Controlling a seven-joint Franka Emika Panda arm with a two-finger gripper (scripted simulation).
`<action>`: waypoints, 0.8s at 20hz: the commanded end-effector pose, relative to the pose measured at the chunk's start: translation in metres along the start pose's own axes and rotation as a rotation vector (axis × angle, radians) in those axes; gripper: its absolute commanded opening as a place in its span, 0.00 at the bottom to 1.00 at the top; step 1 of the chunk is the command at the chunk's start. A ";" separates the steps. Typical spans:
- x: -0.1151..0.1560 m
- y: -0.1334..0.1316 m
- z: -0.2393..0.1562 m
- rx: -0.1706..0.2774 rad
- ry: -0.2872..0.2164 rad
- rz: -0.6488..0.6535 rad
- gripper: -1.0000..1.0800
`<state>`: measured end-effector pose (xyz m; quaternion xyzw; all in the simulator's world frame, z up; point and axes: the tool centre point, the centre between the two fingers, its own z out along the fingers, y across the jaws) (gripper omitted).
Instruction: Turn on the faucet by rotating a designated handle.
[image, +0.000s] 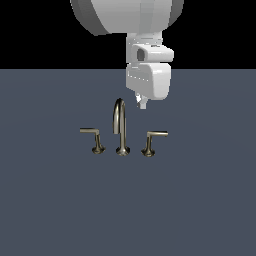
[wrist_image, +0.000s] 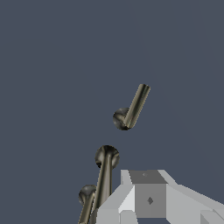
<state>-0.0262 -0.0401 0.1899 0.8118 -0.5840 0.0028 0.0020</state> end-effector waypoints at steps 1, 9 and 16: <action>0.014 -0.006 0.018 0.000 0.000 0.075 0.00; 0.054 -0.016 0.067 -0.002 -0.002 0.282 0.00; 0.077 -0.019 0.093 -0.002 -0.004 0.394 0.00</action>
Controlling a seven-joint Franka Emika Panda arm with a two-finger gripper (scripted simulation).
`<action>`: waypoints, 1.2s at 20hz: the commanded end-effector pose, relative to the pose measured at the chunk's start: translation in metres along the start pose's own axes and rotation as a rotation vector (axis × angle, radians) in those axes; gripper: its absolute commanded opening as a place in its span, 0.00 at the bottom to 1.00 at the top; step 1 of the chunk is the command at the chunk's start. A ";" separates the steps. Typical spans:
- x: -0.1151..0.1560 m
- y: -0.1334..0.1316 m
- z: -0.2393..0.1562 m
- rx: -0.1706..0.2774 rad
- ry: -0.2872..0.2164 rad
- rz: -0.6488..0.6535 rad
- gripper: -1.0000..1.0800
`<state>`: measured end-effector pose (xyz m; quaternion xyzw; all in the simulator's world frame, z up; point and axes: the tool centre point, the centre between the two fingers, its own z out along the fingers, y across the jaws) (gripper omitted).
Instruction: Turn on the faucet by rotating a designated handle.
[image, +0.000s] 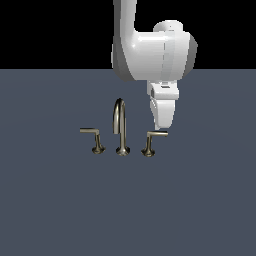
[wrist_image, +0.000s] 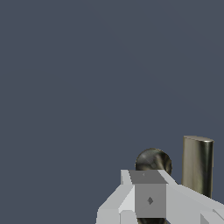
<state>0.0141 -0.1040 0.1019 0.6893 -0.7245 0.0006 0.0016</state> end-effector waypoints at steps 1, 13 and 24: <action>0.005 -0.003 0.006 0.001 -0.001 0.030 0.00; 0.014 0.005 0.011 0.001 -0.002 0.050 0.00; 0.020 0.027 0.011 0.011 -0.004 0.044 0.00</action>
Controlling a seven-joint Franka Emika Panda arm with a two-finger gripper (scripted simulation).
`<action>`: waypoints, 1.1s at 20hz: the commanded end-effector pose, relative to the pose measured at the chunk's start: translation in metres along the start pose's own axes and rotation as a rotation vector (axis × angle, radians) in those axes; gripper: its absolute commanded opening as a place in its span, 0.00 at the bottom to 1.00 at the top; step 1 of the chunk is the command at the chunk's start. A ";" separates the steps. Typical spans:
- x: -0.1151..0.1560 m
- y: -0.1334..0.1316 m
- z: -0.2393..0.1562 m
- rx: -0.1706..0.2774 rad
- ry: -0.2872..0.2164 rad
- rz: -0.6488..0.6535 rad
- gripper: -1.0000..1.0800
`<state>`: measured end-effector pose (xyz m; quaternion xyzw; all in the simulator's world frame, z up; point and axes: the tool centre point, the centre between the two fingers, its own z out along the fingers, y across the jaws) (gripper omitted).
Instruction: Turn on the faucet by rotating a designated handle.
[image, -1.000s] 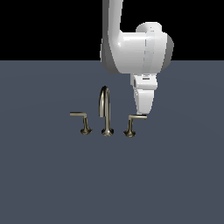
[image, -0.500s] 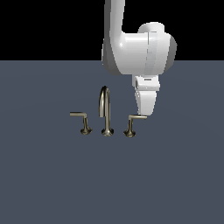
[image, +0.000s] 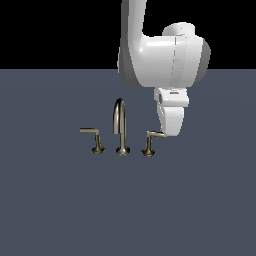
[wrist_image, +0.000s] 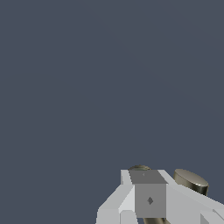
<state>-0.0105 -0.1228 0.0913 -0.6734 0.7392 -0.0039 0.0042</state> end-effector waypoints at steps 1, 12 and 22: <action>0.000 0.007 0.000 -0.003 0.000 0.001 0.00; -0.005 0.046 0.000 -0.010 0.001 0.007 0.00; -0.027 0.060 0.000 -0.007 0.002 0.010 0.00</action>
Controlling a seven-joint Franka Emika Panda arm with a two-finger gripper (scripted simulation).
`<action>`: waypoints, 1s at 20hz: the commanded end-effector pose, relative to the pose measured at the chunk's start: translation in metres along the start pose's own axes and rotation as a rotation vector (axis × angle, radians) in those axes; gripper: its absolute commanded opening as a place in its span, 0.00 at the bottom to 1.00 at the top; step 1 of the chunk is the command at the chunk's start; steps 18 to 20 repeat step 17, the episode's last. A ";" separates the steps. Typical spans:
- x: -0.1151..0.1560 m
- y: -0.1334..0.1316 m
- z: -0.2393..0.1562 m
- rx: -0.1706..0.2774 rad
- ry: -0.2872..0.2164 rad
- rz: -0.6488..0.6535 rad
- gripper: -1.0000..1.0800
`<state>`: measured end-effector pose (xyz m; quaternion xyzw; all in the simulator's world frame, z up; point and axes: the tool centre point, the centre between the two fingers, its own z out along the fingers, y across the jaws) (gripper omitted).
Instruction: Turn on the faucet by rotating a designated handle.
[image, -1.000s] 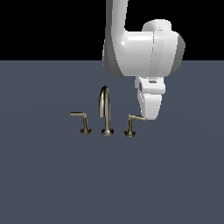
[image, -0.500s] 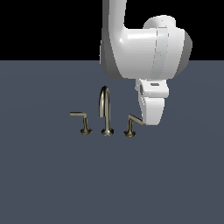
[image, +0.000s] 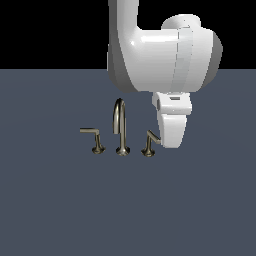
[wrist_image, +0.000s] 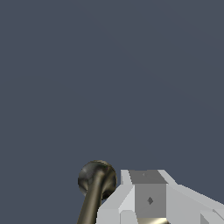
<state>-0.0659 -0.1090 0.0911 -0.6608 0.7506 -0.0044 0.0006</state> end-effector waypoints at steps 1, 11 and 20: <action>-0.022 0.007 0.000 -0.004 -0.005 -0.024 0.00; -0.046 0.008 0.000 -0.005 -0.002 -0.010 0.00; -0.078 0.004 -0.001 -0.007 -0.005 -0.026 0.00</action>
